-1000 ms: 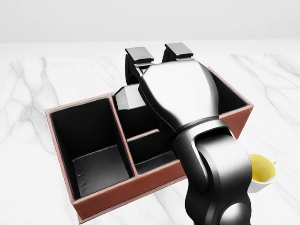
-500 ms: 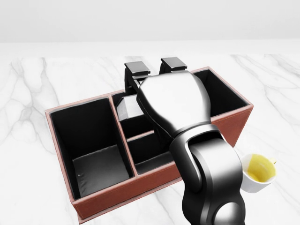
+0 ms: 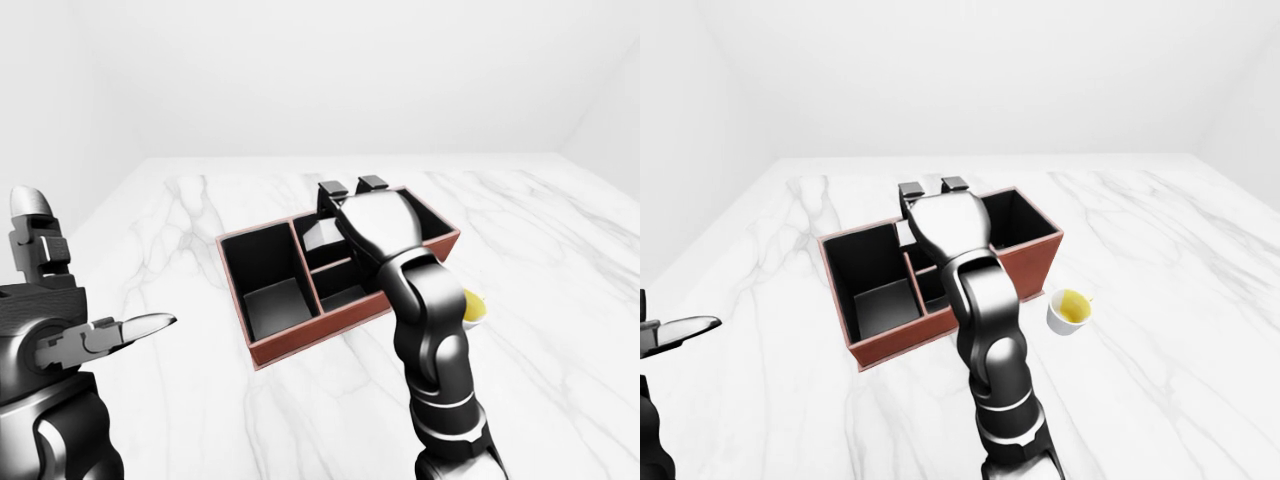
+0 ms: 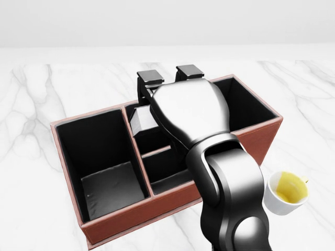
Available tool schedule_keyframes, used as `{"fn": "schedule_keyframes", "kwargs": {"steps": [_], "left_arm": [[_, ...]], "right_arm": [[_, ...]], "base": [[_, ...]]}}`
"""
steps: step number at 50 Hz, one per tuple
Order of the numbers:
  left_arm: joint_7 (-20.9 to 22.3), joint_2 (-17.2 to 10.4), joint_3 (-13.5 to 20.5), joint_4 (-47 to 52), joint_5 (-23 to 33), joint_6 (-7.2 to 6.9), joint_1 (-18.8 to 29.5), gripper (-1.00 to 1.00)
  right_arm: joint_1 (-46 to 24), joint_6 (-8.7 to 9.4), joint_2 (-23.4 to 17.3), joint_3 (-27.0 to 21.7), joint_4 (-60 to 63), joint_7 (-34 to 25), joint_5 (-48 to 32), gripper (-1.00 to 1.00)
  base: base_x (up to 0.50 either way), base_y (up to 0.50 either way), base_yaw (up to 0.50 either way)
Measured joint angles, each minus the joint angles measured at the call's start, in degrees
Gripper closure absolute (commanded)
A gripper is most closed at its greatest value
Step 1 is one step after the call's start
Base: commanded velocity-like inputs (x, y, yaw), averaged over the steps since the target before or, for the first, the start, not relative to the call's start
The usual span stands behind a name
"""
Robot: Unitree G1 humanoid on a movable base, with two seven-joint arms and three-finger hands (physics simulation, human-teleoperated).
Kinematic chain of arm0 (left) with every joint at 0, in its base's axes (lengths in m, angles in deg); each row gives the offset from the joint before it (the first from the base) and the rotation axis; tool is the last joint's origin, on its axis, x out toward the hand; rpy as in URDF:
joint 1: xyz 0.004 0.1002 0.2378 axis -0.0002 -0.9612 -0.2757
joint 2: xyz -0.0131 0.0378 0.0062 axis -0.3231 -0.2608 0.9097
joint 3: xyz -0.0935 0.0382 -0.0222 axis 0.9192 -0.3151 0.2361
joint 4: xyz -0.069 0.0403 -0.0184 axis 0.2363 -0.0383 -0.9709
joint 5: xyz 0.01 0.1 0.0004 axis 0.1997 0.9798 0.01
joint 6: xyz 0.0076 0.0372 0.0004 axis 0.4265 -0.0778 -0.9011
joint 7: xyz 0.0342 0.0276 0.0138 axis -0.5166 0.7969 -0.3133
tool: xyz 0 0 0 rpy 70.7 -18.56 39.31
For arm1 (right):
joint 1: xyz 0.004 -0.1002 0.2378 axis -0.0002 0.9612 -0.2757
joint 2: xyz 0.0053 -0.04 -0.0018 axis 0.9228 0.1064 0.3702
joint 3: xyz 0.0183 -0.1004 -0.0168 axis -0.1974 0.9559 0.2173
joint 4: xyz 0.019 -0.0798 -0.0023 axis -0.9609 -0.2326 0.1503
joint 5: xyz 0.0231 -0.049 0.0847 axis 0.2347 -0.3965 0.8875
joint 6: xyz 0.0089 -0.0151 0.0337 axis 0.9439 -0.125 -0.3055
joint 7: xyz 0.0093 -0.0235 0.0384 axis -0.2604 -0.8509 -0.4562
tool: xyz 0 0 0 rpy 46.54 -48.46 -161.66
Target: Pick up the book and place it in the front compartment of the caddy.
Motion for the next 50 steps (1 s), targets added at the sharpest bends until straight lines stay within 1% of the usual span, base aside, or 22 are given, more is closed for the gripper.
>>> {"fn": "schedule_keyframes", "kwargs": {"steps": [14, 33, 45, 50], "left_arm": [[-0.11, -0.05, 0.29, 0.37, -0.33, 0.00, -0.01, -1.00], [-0.04, -0.07, 0.16, 0.04, -0.20, 0.00, 0.03, -1.00], [0.00, -0.05, 0.23, 0.11, -0.25, 0.00, -0.02, -1.00], [-0.19, -0.19, 0.38, 0.33, -0.46, 0.00, 0.09, -1.00]], "right_arm": [[0.07, 0.00, -0.66, -0.13, -2.91, 0.00, 0.10, 1.00], [-5.32, -0.27, -3.22, -2.49, -9.74, 0.00, 0.74, 1.00], [-6.85, -0.85, -4.01, -2.97, -14.52, 0.00, 1.72, 1.00], [-7.38, -0.77, -4.28, -3.18, -16.65, 0.00, 2.42, 1.00]], "base": [[0.00, 0.00, 0.00], [0.00, 0.00, 0.00], [0.00, 0.00, 0.00], [0.00, 0.00, 0.00]]}}
